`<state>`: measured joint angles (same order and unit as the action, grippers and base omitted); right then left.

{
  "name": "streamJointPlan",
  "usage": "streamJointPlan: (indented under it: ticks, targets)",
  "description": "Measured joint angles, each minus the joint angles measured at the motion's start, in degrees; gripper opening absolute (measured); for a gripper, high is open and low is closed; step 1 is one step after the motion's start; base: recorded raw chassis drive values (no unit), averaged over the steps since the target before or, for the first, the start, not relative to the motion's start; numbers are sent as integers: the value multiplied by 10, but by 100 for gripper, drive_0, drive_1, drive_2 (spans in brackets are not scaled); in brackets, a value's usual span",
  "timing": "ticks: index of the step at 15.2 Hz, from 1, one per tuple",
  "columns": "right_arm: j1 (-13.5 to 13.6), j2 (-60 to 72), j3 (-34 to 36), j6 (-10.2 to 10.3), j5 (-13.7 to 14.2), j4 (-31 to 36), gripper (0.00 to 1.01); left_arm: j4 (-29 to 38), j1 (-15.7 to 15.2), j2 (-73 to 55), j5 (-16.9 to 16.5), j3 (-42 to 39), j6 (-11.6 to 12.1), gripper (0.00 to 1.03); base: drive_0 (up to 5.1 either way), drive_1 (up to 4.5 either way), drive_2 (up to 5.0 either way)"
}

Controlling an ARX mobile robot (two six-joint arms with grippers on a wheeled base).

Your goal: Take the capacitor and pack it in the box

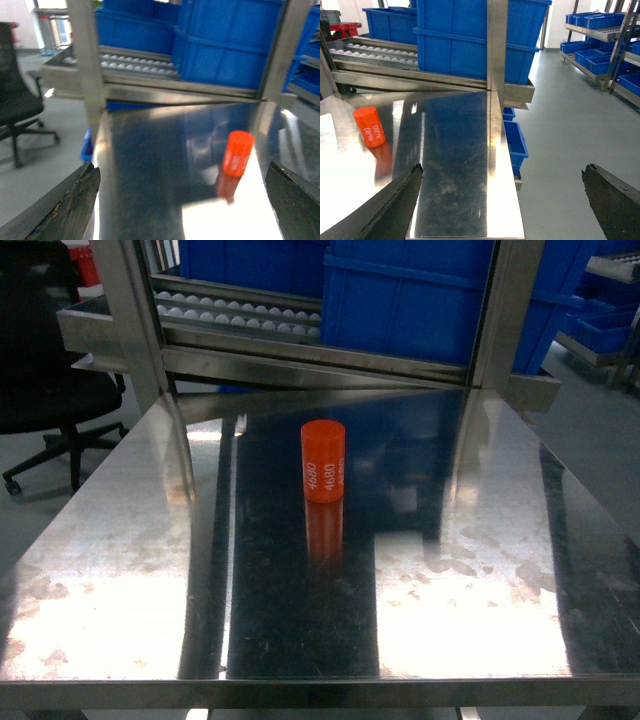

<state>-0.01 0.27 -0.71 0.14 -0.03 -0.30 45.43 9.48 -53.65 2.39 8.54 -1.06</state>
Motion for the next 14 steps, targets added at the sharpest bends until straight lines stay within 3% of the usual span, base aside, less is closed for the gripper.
streamJointPlan:
  ticks: [1,2,5,7,10,14]
  targets:
    - [0,0,0,0,0,0,98,102,12,-140,-51,63,19,98,0,0,0]
    - [0,0,0,0,0,0,98,128,16,-246,-92,125,43,98,0,0,0]
    - [0,0,0,0,0,0,98,-3,35,-426,-170,296,76,98,0,0,0]
    - [0,0,0,0,0,0,98,-68,47,-463,-209,382,80,98,0,0,0]
    - [0,0,0,0,0,0,98,-101,61,-547,-238,460,80,98,0,0,0]
    - [0,0,0,0,0,0,98,-132,64,-645,-235,553,83,98,0,0,0]
